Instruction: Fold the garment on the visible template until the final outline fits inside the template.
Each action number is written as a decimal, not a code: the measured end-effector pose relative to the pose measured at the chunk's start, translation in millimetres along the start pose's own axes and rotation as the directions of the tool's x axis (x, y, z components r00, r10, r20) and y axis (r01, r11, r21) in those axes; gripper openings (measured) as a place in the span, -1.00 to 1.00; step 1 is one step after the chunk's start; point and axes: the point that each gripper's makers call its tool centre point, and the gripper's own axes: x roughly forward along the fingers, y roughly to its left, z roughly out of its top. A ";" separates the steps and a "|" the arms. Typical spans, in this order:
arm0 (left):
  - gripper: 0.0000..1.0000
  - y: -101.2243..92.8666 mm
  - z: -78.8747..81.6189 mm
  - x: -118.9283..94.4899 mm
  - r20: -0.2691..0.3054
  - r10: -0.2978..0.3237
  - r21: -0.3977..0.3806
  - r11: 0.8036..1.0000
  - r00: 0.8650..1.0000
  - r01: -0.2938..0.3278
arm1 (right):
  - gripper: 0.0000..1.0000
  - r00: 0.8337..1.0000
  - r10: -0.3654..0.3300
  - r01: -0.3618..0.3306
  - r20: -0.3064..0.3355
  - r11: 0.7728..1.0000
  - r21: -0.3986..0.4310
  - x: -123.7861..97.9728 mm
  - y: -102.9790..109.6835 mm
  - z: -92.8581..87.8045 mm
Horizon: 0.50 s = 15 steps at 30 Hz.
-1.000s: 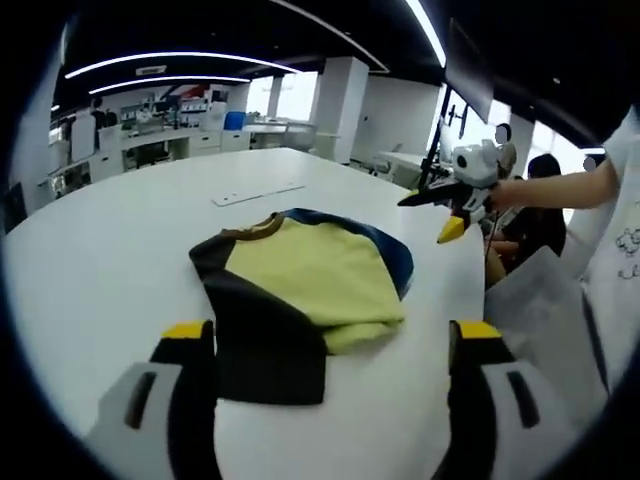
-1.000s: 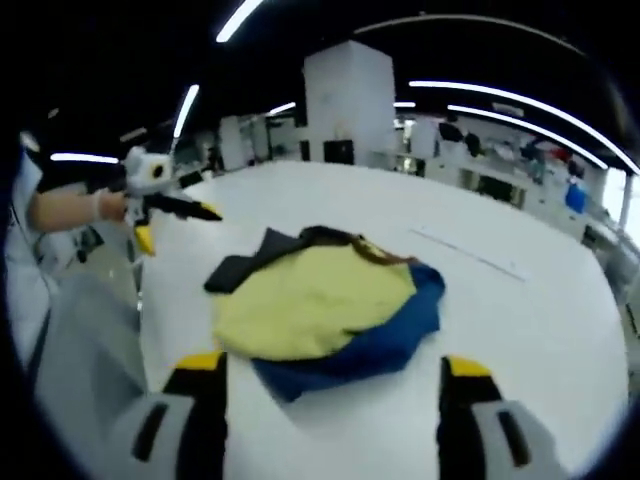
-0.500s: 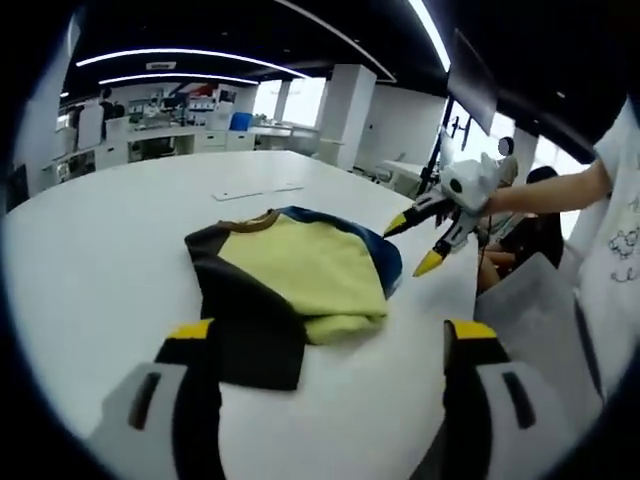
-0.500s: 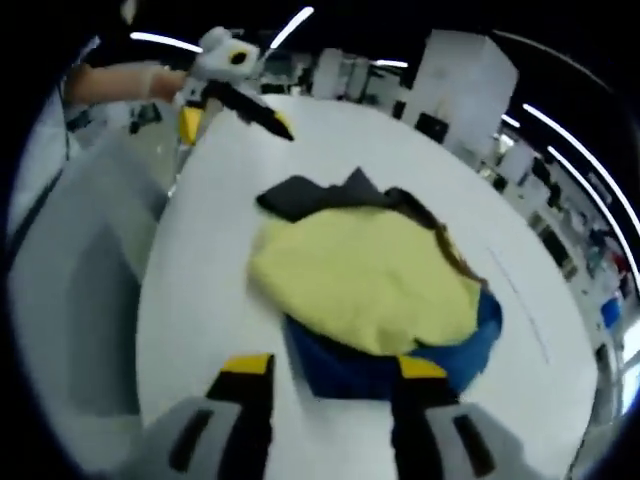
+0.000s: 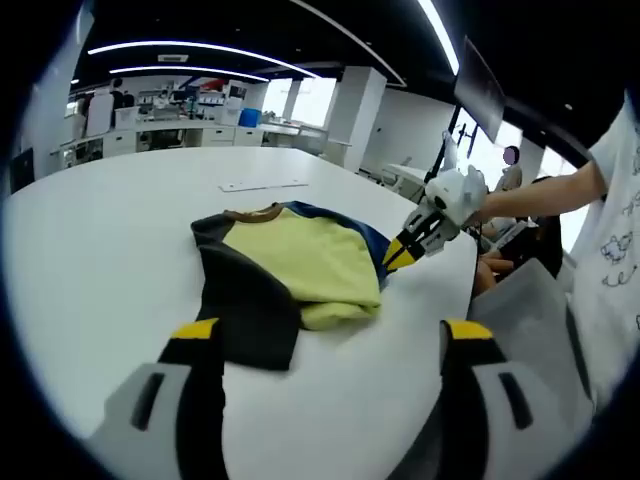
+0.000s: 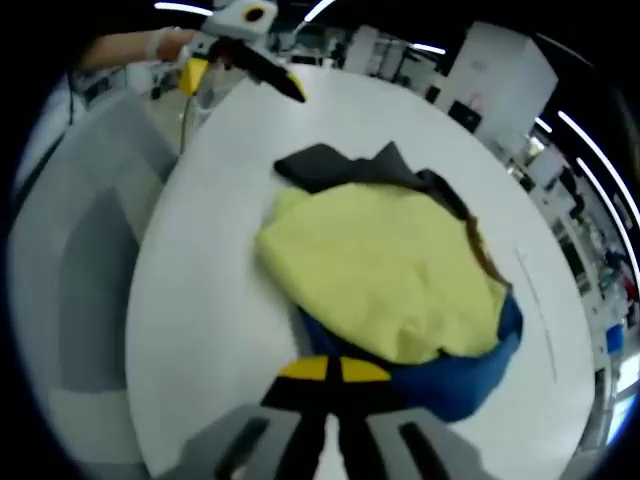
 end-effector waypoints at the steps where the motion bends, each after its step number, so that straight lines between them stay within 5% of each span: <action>1: 0.70 0.3 -0.1 -0.5 0.001 0.000 -0.001 1.000 1.000 0.000 | -1.00 1.000 -0.001 0.001 0.004 1.000 0.000 -1.8 -2.6 2.2; 15: 0.69 4.9 1.0 1.5 0.006 -0.021 -0.014 1.000 1.000 0.021 | -1.00 0.996 -0.060 0.065 0.068 0.996 -0.065 -21.3 -56.5 63.5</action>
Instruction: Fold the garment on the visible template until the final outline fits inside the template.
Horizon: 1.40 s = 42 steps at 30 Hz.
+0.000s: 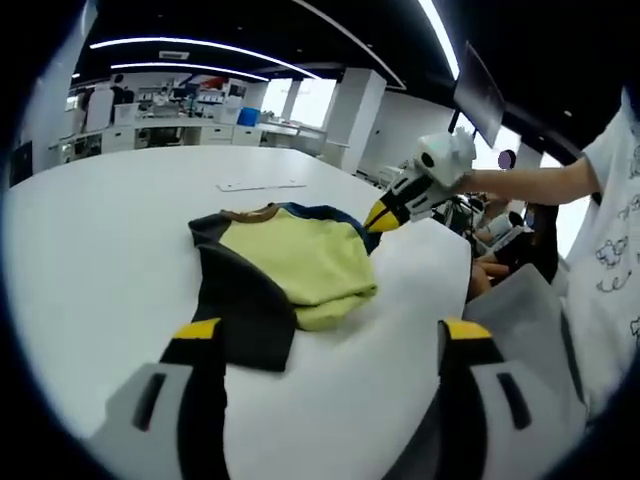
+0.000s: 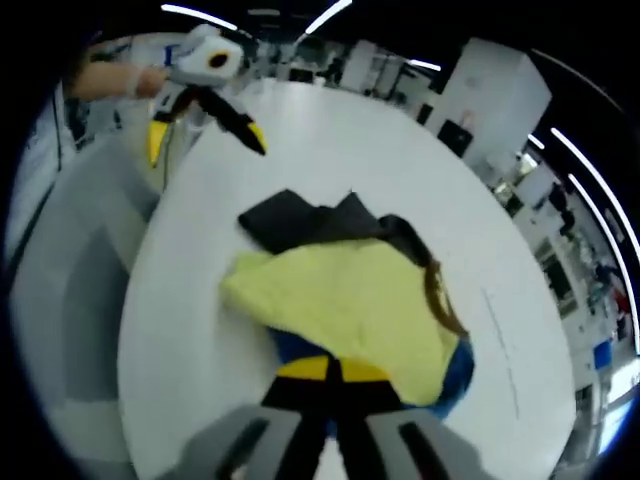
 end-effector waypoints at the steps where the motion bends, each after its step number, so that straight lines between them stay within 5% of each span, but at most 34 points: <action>1: 0.69 0.3 -0.5 -0.2 -0.001 -0.001 -0.001 1.000 1.000 0.001 | -1.00 1.000 -0.004 0.004 0.001 1.000 -0.007 1.1 -3.8 2.9; 18: 0.67 10.1 -9.6 -1.5 0.002 0.014 -0.048 0.999 1.000 -0.014 | -1.00 1.000 0.000 0.000 -0.025 1.000 0.022 56.9 -45.5 23.2; 27: 0.67 13.0 -7.4 -2.7 0.001 0.023 -0.059 0.998 1.000 -0.023 | -1.00 0.997 0.036 -0.033 -0.065 0.998 0.046 84.2 -41.5 19.7; 42: 0.67 16.2 -9.9 -4.0 -0.002 0.021 -0.070 0.997 1.000 -0.021 | -1.00 0.997 0.051 -0.045 -0.059 0.993 0.107 84.8 -42.0 16.6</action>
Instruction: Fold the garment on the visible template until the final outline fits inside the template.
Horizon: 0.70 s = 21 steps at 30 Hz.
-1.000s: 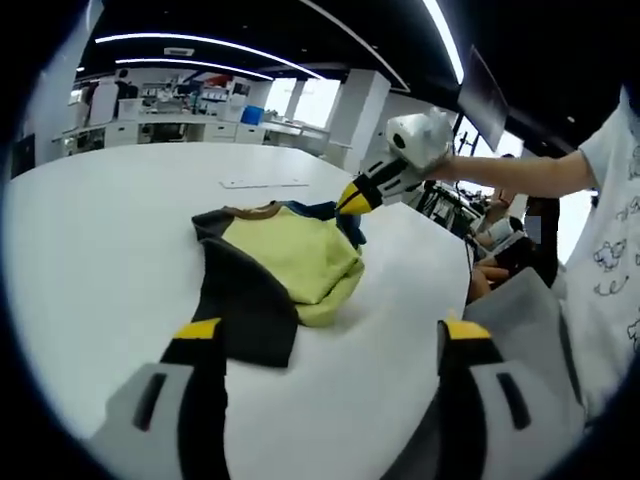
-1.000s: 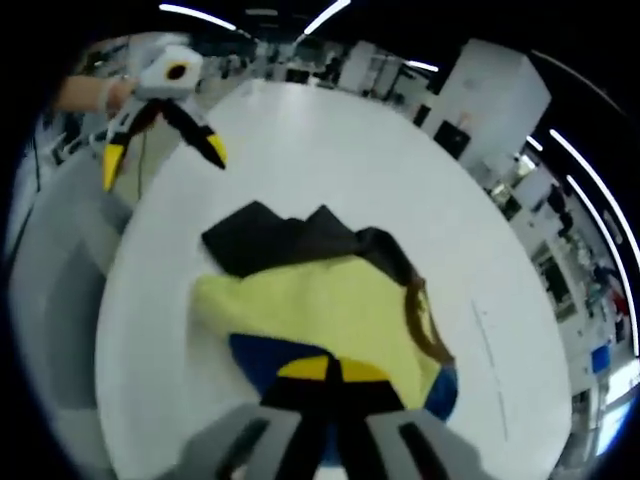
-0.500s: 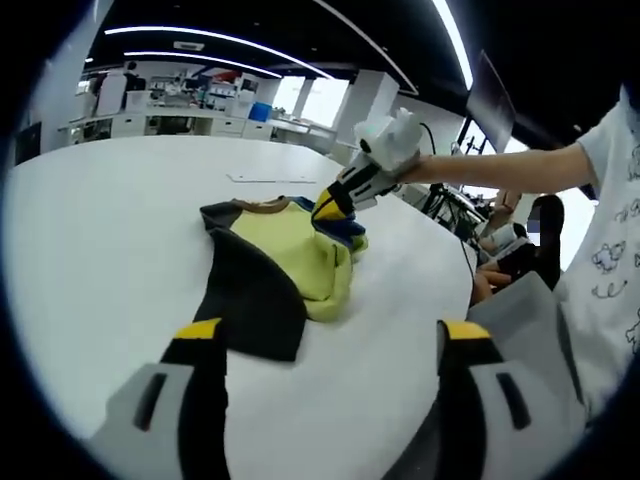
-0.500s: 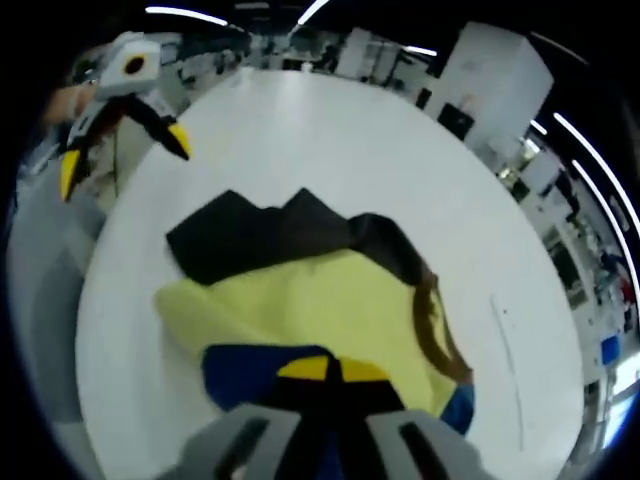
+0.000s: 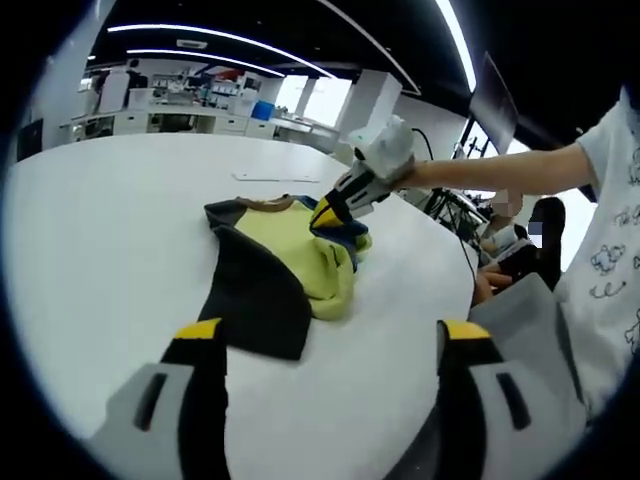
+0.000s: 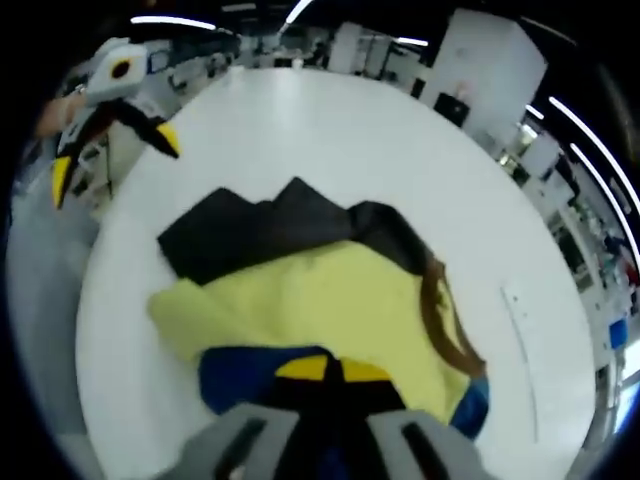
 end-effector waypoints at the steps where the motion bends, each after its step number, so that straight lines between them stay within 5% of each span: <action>1: 0.67 -0.6 -0.1 0.4 -0.001 -0.003 0.002 1.000 1.000 0.003 | -1.00 1.000 -0.001 0.001 0.003 1.000 0.007 -1.9 -0.4 0.0; 21: 0.68 -8.1 2.0 6.3 -0.007 -0.037 0.019 0.999 0.999 0.037 | -0.12 0.986 -0.089 0.069 0.139 0.988 0.141 -54.6 7.7 -15.6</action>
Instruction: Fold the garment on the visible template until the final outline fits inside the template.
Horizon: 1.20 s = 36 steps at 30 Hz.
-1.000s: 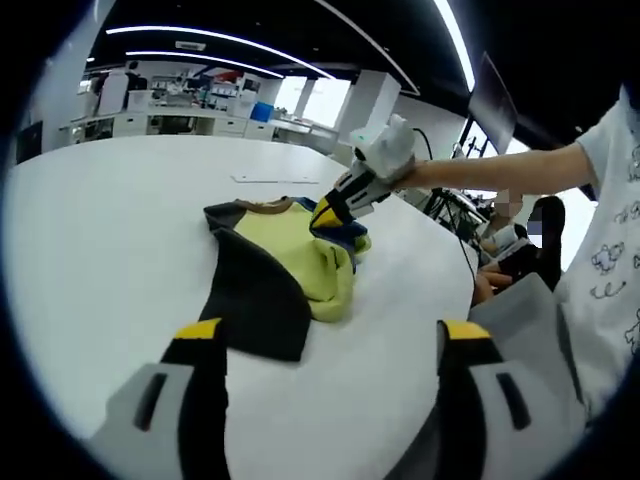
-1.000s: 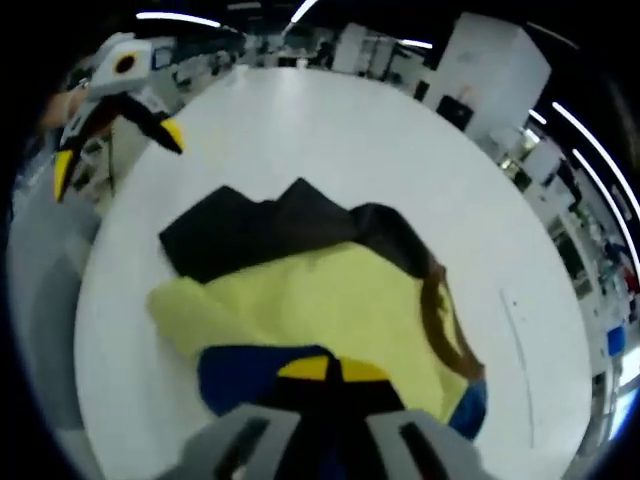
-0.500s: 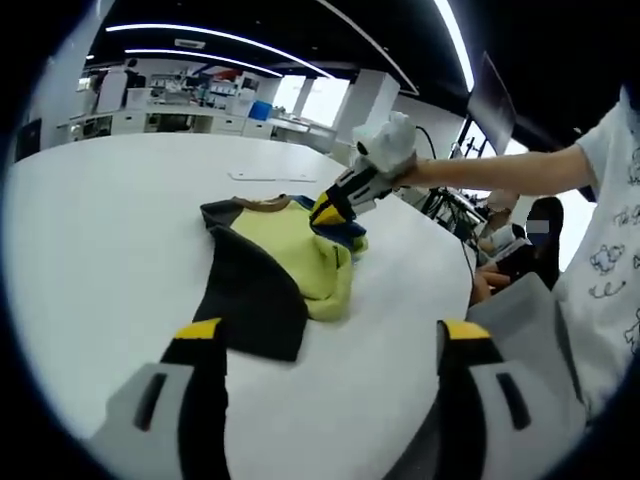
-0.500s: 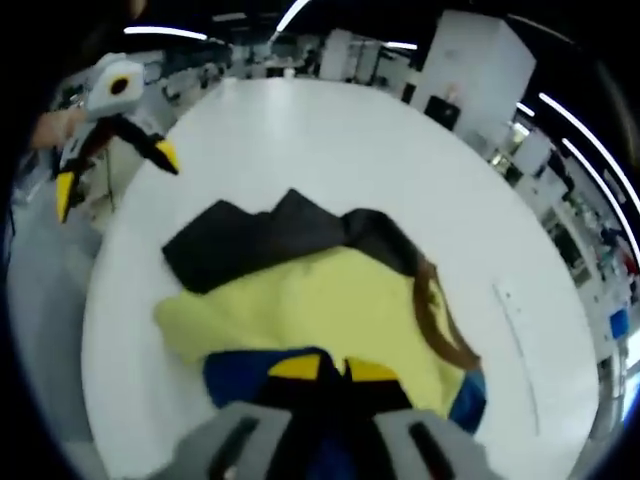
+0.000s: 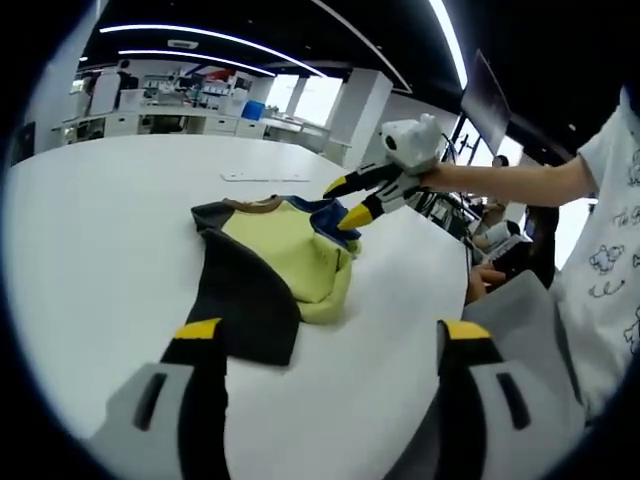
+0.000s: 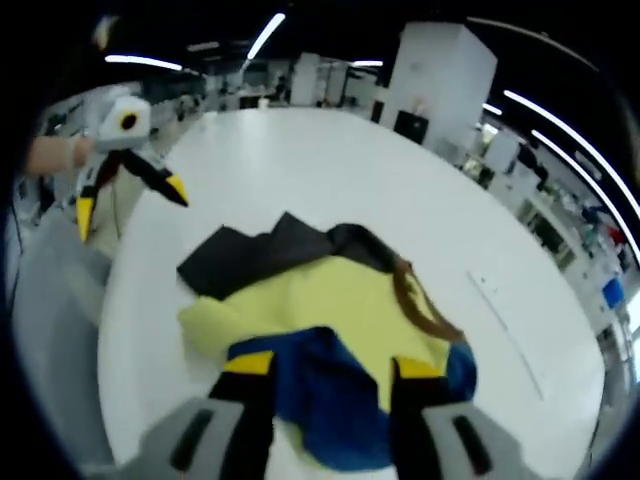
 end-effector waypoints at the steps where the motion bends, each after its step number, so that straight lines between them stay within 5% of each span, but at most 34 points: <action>1: 0.67 -0.8 0.0 0.5 -0.001 -0.002 0.000 1.000 1.000 0.002 | -0.09 1.000 -0.001 0.001 -0.001 1.000 0.006 -1.4 2.2 -2.5; 10: 0.68 -3.6 0.2 3.5 -0.008 -0.018 0.004 1.000 1.000 0.019 | 0.29 0.999 -0.030 0.030 0.014 0.998 0.046 -14.7 12.0 -17.8; 14: 0.68 -5.0 0.3 4.5 -0.009 -0.023 0.005 1.000 1.000 0.023 | 0.28 0.999 -0.037 0.036 0.018 0.997 0.066 -18.1 13.2 -21.5; 33: 0.68 -4.5 -7.3 3.0 -0.012 -0.025 -0.012 1.000 1.000 0.024 | -0.55 0.999 -0.011 0.006 0.031 0.989 0.147 -16.9 38.1 -35.7; 36: 0.68 -4.2 -8.6 3.4 -0.016 -0.025 -0.013 1.000 1.000 0.024 | -0.47 1.000 0.008 -0.011 0.023 0.986 0.164 -11.7 47.9 -39.1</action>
